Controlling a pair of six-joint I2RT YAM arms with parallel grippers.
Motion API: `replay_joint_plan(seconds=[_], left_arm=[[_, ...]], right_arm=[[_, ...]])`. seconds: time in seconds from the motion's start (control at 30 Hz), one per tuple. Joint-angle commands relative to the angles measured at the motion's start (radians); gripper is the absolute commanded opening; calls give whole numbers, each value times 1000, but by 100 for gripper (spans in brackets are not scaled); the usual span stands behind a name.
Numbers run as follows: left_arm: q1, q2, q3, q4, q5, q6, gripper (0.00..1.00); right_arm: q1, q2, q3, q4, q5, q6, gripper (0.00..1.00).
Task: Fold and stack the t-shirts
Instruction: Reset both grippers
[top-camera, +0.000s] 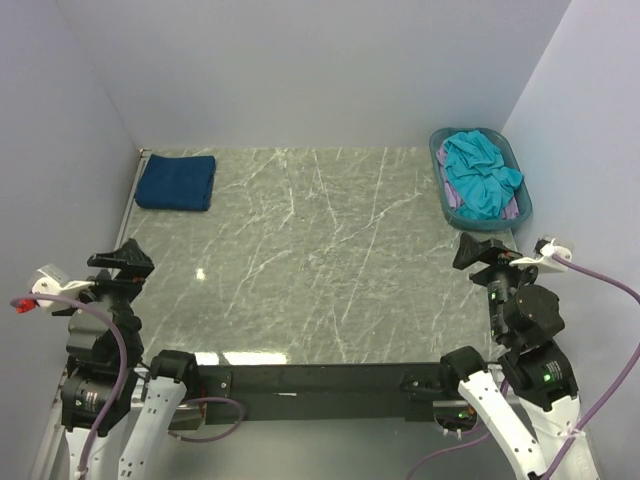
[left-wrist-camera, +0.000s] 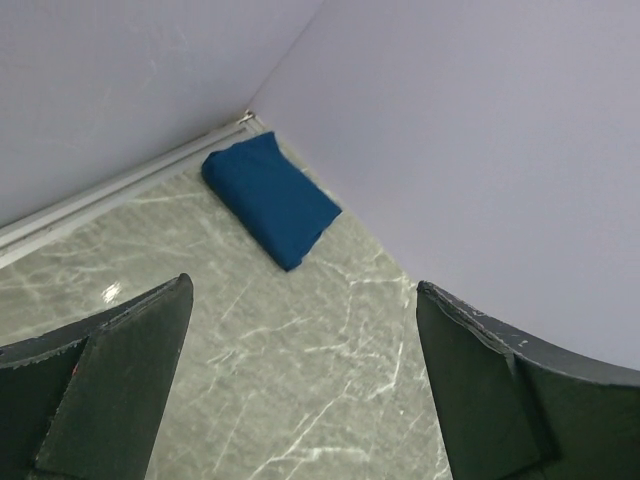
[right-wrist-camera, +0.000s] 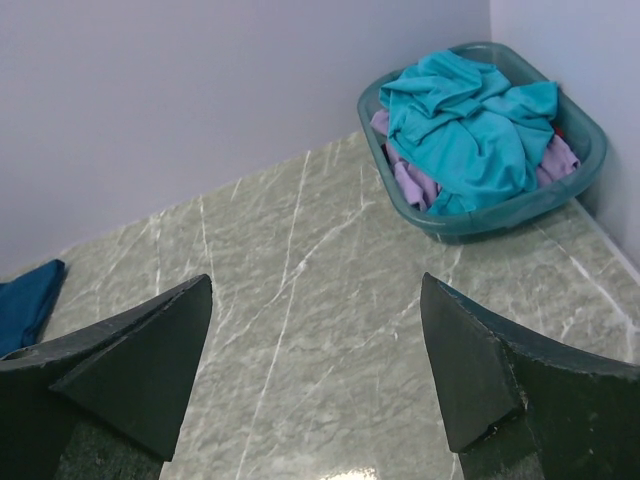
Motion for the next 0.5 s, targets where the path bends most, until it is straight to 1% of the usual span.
replay_joint_plan(seconds=[0.0,0.3,0.47], left_arm=[[-2,-17,-36,135,-17,60,99],[-2,14,-101,167,4,52,99],[-2,56,-128,190,30,24,99]], right_arm=[[2,-4,-10,77,26,-21,91],[1,21,-18,88,9,-18,92],[1,10,-45,111,-51,-15,92]])
